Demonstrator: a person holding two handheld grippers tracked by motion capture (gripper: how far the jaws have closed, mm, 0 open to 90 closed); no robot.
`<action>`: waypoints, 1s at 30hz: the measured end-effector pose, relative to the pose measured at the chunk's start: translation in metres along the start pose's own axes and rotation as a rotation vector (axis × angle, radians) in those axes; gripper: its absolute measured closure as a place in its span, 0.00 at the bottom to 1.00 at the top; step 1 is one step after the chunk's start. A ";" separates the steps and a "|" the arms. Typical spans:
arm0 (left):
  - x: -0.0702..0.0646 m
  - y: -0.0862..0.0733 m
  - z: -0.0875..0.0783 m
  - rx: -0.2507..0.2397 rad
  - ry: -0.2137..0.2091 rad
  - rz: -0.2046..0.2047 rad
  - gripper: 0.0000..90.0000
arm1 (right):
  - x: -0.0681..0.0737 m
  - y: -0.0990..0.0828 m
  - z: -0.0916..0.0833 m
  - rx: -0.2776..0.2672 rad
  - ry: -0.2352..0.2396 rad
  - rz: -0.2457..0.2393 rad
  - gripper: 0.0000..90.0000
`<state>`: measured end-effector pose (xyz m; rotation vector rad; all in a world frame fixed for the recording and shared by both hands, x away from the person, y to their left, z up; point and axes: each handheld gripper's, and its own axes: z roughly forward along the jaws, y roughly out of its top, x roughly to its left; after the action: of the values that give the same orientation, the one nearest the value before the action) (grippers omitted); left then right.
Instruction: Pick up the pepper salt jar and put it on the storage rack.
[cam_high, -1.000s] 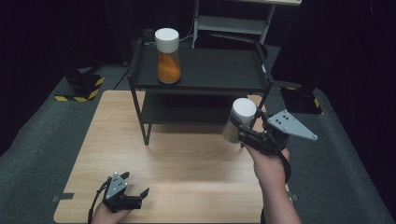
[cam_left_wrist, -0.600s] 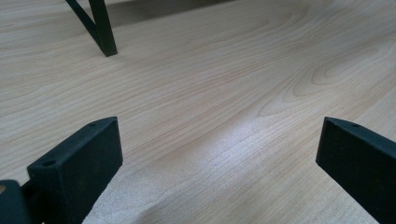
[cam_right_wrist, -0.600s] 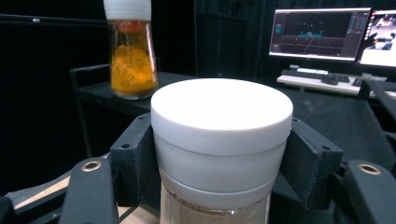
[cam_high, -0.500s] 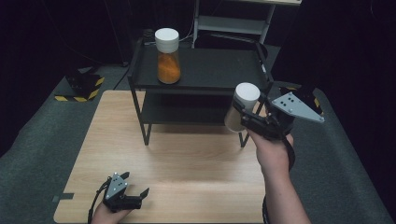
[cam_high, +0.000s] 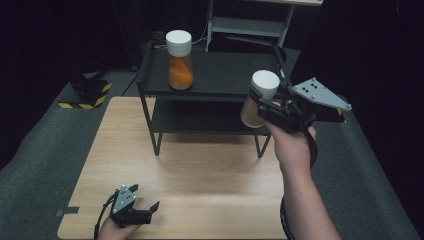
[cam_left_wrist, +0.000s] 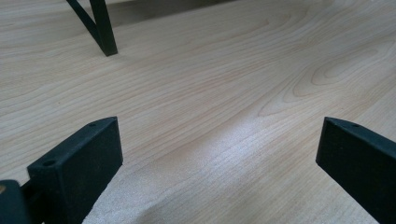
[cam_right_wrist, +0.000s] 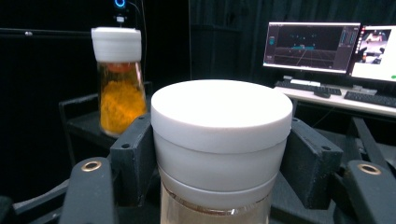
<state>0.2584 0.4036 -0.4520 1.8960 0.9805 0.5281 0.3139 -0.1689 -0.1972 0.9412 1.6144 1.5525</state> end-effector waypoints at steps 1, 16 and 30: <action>0.000 0.000 0.000 -0.002 0.000 -0.004 0.01 | 0.000 0.002 0.001 -0.002 -0.001 -0.002 0.38; 0.001 -0.001 -0.001 -0.005 -0.005 -0.004 0.01 | 0.002 0.024 0.031 -0.015 -0.015 0.004 0.38; 0.002 -0.002 -0.001 -0.008 -0.010 -0.011 0.01 | -0.003 0.030 0.064 -0.015 -0.065 0.022 0.38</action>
<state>0.2585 0.4065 -0.4530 1.8838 0.9807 0.5151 0.3715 -0.1392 -0.1694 0.9946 1.5504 1.5312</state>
